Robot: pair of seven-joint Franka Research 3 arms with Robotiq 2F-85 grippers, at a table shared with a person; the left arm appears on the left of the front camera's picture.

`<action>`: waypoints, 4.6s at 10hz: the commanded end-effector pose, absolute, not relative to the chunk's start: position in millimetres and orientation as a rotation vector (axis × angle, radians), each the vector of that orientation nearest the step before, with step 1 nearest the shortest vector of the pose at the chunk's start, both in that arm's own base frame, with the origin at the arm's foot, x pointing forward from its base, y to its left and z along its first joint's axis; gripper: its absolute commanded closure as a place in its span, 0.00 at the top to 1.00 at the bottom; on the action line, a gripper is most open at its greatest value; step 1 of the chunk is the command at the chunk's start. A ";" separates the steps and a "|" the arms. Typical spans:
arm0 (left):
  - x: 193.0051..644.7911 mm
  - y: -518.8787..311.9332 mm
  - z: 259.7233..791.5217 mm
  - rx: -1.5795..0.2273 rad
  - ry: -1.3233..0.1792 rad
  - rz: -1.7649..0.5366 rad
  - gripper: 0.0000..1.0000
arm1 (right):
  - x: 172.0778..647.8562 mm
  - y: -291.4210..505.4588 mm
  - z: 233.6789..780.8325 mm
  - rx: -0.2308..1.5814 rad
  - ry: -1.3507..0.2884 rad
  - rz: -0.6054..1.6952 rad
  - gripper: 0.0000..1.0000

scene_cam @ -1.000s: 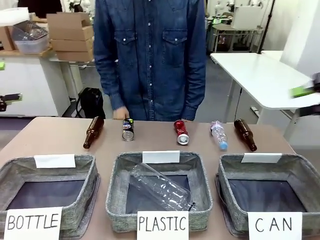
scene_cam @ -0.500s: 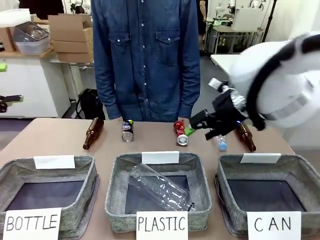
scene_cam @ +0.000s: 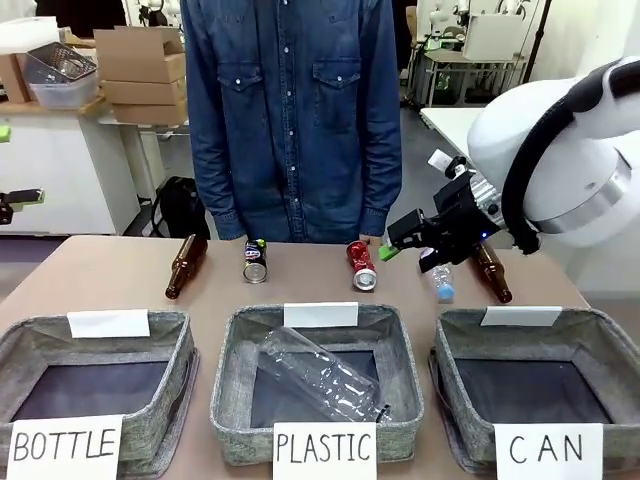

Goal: Sort the can waste into the basket.
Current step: Pick up the can waste from the table and place it in the right Fabric basket.

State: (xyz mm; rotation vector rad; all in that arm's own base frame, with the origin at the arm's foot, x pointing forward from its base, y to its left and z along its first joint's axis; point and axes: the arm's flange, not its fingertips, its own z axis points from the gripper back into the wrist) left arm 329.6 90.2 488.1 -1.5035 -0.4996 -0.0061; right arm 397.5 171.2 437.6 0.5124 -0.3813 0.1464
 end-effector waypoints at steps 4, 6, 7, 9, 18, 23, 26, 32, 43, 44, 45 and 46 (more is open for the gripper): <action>328.7 89.5 490.0 -1.507 -0.510 -0.014 1.00 | 562.4 261.2 417.1 0.151 -0.242 0.008 1.00; 328.7 89.5 490.0 -1.507 -0.510 -0.014 1.00 | 585.5 278.0 382.7 0.149 -0.163 0.033 1.00; 328.7 89.5 490.0 -1.507 -0.510 -0.014 1.00 | 598.0 283.5 362.1 0.116 -0.151 0.009 1.00; 328.7 89.5 490.0 -1.507 -0.510 -0.014 1.00 | 617.3 284.9 320.8 0.087 -0.084 -0.024 1.00; 328.7 89.5 490.0 -1.507 -0.510 -0.014 1.00 | 609.2 287.4 297.8 0.086 -0.046 0.005 0.35; 328.7 89.5 490.0 -1.507 -0.510 -0.014 1.00 | 596.8 295.8 287.0 0.047 0.018 0.139 0.00; 328.7 89.5 490.0 -1.507 -0.510 -0.014 1.00 | 568.6 258.2 305.8 0.092 0.042 0.231 0.00; 328.7 89.5 490.0 -1.507 -0.510 -0.014 1.00 | 534.4 181.6 341.7 0.258 0.036 0.206 0.00; 328.7 89.5 490.0 -1.507 -0.510 -0.014 1.00 | 435.2 23.4 416.3 0.855 0.003 0.401 0.00; 329.6 90.4 487.8 -1.502 -0.500 -0.005 1.00 | 411.7 6.6 424.8 0.853 -0.004 0.409 0.00; 322.3 100.4 516.5 -1.506 -0.482 -0.064 1.00 | 382.5 -7.4 428.3 0.795 0.029 0.411 0.00; 300.0 107.6 551.9 -1.451 -0.330 -0.219 1.00 | 357.0 -14.0 425.9 0.756 0.067 0.433 0.00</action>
